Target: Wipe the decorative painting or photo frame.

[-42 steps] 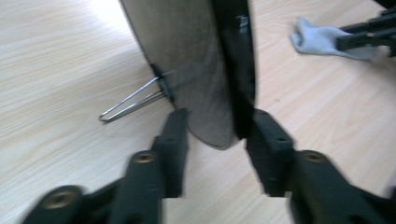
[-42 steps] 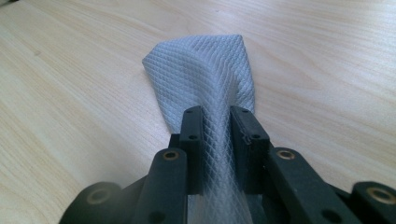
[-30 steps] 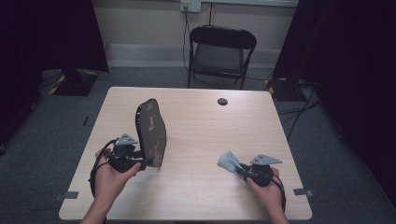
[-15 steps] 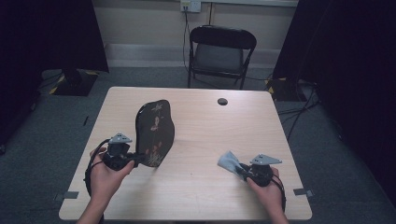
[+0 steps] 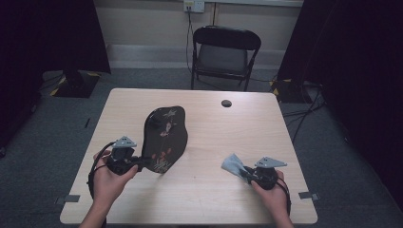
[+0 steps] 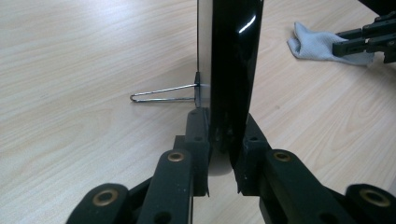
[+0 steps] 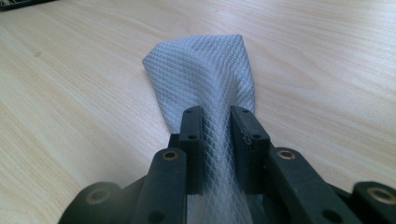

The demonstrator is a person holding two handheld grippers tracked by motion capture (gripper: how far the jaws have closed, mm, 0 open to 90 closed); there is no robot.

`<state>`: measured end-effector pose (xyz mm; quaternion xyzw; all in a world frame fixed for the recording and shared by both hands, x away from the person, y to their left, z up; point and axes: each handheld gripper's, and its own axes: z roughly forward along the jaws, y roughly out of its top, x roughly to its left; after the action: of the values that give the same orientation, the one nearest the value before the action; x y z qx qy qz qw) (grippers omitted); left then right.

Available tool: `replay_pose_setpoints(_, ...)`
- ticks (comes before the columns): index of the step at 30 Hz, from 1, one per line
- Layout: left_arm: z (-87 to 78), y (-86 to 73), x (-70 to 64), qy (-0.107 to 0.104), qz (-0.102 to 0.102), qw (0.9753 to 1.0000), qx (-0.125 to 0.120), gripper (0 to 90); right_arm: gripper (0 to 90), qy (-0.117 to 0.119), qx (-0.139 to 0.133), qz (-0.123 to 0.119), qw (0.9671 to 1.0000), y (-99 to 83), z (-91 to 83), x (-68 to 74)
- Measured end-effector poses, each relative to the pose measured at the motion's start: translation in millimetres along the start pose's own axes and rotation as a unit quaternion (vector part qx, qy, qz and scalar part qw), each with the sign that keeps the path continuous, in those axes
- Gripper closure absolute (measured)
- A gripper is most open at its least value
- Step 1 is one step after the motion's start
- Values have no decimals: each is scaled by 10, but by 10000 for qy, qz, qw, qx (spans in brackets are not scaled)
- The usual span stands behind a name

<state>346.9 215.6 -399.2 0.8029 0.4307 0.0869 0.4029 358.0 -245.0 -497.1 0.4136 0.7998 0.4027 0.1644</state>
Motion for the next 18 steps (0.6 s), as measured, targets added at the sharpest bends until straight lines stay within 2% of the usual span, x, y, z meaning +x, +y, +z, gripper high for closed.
replay_pose_setpoints(1, 2, -8, -7, 44, 1, 10000, -28, 785, 753, 7, 1, 16, 10000, 0, 0, -4)
replay_pose_setpoints(4, 5, -33, -1, 7, -32, 9999, -100, 778, 739, 13, 2, 46, 10000, 0, 1, -14)
replay_pose_setpoints(7, 34, -43, 16, 4, -78, 10000, -24, 716, 739, 1, 4, 43, 10000, 1, 1, -9)
replay_pose_setpoints(13, 51, -70, 39, -76, -84, 9999, -57, 732, 724, -57, 26, -3, 10000, 12, 0, 2)
replay_pose_setpoints(15, 58, -76, 51, -114, -81, 9999, -89, 746, 725, -101, 49, -85, 9999, 19, -2, 22)
replay_pose_setpoints(18, 74, -75, 60, -87, -75, 9999, -103, 738, 719, -98, 41, -47, 9999, 15, -1, 15)
